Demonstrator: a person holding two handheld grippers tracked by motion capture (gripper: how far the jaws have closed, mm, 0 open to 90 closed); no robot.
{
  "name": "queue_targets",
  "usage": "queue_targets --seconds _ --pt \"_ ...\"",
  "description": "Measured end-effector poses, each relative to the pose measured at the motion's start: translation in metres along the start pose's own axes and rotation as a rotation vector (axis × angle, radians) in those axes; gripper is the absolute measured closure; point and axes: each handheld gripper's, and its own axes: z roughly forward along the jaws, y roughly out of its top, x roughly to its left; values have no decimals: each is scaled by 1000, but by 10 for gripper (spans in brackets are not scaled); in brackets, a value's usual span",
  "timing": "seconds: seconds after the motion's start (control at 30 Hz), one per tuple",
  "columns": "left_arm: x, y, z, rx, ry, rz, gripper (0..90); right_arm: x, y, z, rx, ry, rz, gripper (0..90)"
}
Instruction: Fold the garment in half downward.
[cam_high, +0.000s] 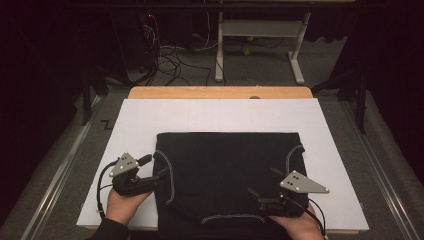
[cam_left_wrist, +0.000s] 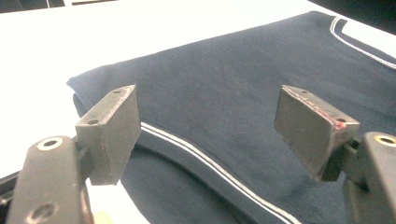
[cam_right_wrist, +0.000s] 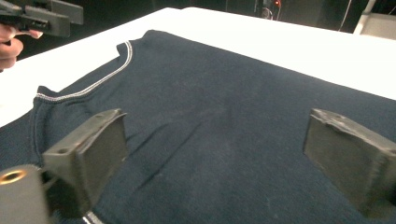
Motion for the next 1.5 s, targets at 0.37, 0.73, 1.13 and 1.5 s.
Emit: queue_targets --seconds 0.37,0.73,1.13,1.5 --pt "22 11 8 8 4 -17 0 7 6 18 4 15 -3 1" --pt "40 20 23 10 11 -55 0 19 11 36 27 44 -21 1" --pt "67 53 34 16 49 -65 0 36 18 55 46 84 -46 1" --pt "94 47 69 68 74 -148 0 51 24 63 53 110 -58 1"
